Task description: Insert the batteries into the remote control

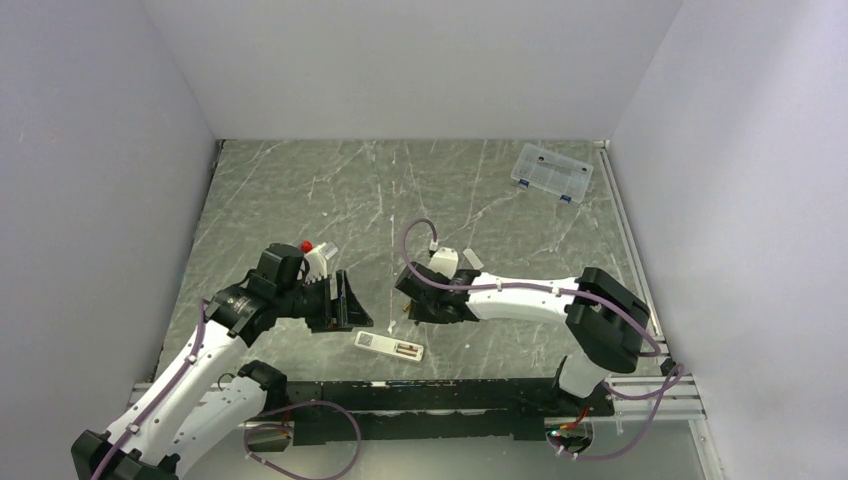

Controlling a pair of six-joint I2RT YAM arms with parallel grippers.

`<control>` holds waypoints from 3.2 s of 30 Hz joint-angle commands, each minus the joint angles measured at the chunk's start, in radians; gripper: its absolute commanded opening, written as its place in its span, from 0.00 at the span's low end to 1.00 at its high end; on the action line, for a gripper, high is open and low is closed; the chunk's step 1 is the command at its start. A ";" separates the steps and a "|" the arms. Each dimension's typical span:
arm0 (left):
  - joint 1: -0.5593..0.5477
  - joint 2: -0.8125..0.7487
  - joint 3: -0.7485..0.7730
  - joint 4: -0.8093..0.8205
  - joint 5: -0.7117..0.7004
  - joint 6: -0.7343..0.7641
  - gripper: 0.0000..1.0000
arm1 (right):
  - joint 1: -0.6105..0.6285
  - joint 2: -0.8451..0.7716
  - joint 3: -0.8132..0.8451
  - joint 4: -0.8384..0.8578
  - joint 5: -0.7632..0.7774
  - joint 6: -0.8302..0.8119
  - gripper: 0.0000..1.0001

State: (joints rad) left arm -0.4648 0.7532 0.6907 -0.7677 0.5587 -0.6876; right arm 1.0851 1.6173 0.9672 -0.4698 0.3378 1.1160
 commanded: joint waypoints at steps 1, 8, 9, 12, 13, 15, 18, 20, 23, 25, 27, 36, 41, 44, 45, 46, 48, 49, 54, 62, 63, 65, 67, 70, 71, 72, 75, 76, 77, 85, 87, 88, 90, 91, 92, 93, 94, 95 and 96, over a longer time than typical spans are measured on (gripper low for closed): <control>-0.003 -0.011 0.015 0.031 0.039 0.030 0.72 | 0.015 0.004 0.011 -0.002 0.044 0.073 0.42; -0.004 -0.011 0.012 0.039 0.052 0.034 0.72 | 0.027 0.045 0.041 -0.022 0.051 0.113 0.41; -0.003 -0.013 0.012 0.039 0.053 0.034 0.72 | 0.028 0.049 0.043 -0.028 0.055 0.120 0.41; -0.004 -0.014 0.011 0.041 0.059 0.035 0.72 | 0.030 0.056 0.044 -0.033 0.059 0.137 0.40; -0.003 -0.014 0.010 0.043 0.062 0.036 0.72 | 0.031 0.059 0.044 -0.028 0.057 0.139 0.40; -0.004 -0.013 0.010 0.044 0.066 0.038 0.72 | 0.033 0.065 0.046 -0.027 0.059 0.146 0.39; -0.003 -0.012 0.010 0.045 0.074 0.040 0.72 | 0.035 0.085 0.060 -0.039 0.062 0.148 0.39; -0.003 -0.015 0.012 0.045 0.080 0.042 0.72 | 0.035 0.107 0.072 -0.051 0.065 0.147 0.38; -0.003 -0.018 0.012 0.042 0.086 0.046 0.72 | 0.039 0.136 0.099 -0.085 0.078 0.146 0.37; -0.003 -0.020 0.012 0.042 0.090 0.044 0.72 | 0.044 0.149 0.108 -0.108 0.087 0.149 0.36; -0.003 -0.021 0.013 0.041 0.091 0.045 0.72 | 0.048 0.159 0.116 -0.125 0.095 0.150 0.35; -0.004 -0.020 0.013 0.036 0.092 0.043 0.72 | 0.068 0.192 0.139 -0.197 0.115 0.142 0.26; -0.004 -0.038 -0.004 0.017 0.073 0.012 0.72 | 0.074 0.198 0.128 -0.200 0.112 0.126 0.19; -0.004 -0.057 -0.026 0.023 0.065 -0.013 0.72 | 0.076 0.184 0.097 -0.165 0.101 0.104 0.13; -0.004 -0.059 -0.029 0.023 0.062 -0.017 0.72 | 0.075 0.179 0.088 -0.150 0.094 0.089 0.10; -0.003 -0.056 -0.029 0.020 0.058 -0.016 0.72 | 0.075 0.177 0.084 -0.136 0.086 0.070 0.06; -0.004 -0.051 -0.028 0.017 0.053 -0.016 0.72 | 0.076 0.178 0.086 -0.128 0.083 0.043 0.00; -0.004 -0.047 -0.027 0.016 0.048 -0.016 0.72 | 0.076 0.177 0.085 -0.120 0.080 0.029 0.00; -0.004 -0.029 -0.028 0.015 0.028 -0.025 0.72 | 0.076 0.137 0.066 -0.078 0.088 -0.051 0.00; -0.004 0.019 -0.035 0.022 -0.027 -0.049 0.72 | 0.075 0.066 0.051 -0.043 0.086 -0.238 0.00; -0.004 0.026 -0.037 0.023 -0.038 -0.052 0.72 | 0.076 0.057 0.050 -0.040 0.076 -0.264 0.00; -0.004 0.043 -0.036 0.023 -0.061 -0.053 0.71 | 0.076 0.034 0.038 -0.015 0.050 -0.319 0.00; -0.005 0.060 -0.035 0.028 -0.077 -0.057 0.71 | 0.076 0.006 0.019 0.005 0.026 -0.374 0.00; -0.005 0.084 -0.040 0.035 -0.112 -0.066 0.71 | 0.076 -0.043 -0.004 0.029 -0.013 -0.463 0.00; -0.005 0.094 -0.045 0.038 -0.127 -0.070 0.71 | 0.076 -0.060 -0.012 0.035 -0.025 -0.492 0.00; -0.005 0.101 -0.049 0.043 -0.139 -0.076 0.71 | 0.076 -0.072 -0.018 0.040 -0.043 -0.522 0.00; -0.005 0.123 -0.076 0.083 -0.155 -0.096 0.70 | 0.075 -0.105 -0.018 0.033 -0.089 -0.610 0.00; -0.005 0.133 -0.084 0.097 -0.158 -0.101 0.70 | 0.076 -0.115 -0.015 0.024 -0.101 -0.634 0.00; -0.005 0.144 -0.091 0.108 -0.164 -0.104 0.70 | 0.076 -0.128 -0.012 0.017 -0.124 -0.652 0.00; -0.006 0.238 -0.112 0.173 -0.203 -0.104 0.64 | 0.078 -0.265 -0.046 0.014 -0.275 -0.801 0.00; -0.006 0.258 -0.119 0.188 -0.205 -0.101 0.63 | 0.077 -0.280 -0.051 0.007 -0.301 -0.828 0.00; -0.006 0.267 -0.123 0.191 -0.210 -0.100 0.63 | 0.077 -0.284 -0.052 0.004 -0.316 -0.837 0.00; -0.008 0.282 -0.131 0.198 -0.217 -0.098 0.62 | 0.078 -0.291 -0.058 0.010 -0.344 -0.854 0.00; -0.008 0.288 -0.136 0.202 -0.221 -0.095 0.62 | 0.078 -0.293 -0.061 0.012 -0.364 -0.865 0.00; -0.009 0.293 -0.142 0.208 -0.223 -0.096 0.62 | 0.078 -0.293 -0.063 0.013 -0.374 -0.875 0.00; -0.010 0.301 -0.147 0.215 -0.223 -0.095 0.62 | 0.079 -0.293 -0.063 0.010 -0.375 -0.882 0.00; -0.011 0.305 -0.151 0.221 -0.224 -0.096 0.62 | 0.079 -0.294 -0.063 0.005 -0.373 -0.887 0.00; -0.012 0.310 -0.159 0.229 -0.226 -0.096 0.62 | 0.081 -0.296 -0.062 0.000 -0.370 -0.893 0.00; -0.014 0.314 -0.166 0.238 -0.226 -0.097 0.61 | 0.080 -0.300 -0.062 -0.002 -0.368 -0.898 0.00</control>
State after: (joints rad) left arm -0.4698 1.0546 0.5434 -0.5854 0.3508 -0.7799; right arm 1.1606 1.3426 0.9092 -0.4702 -0.0006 0.2737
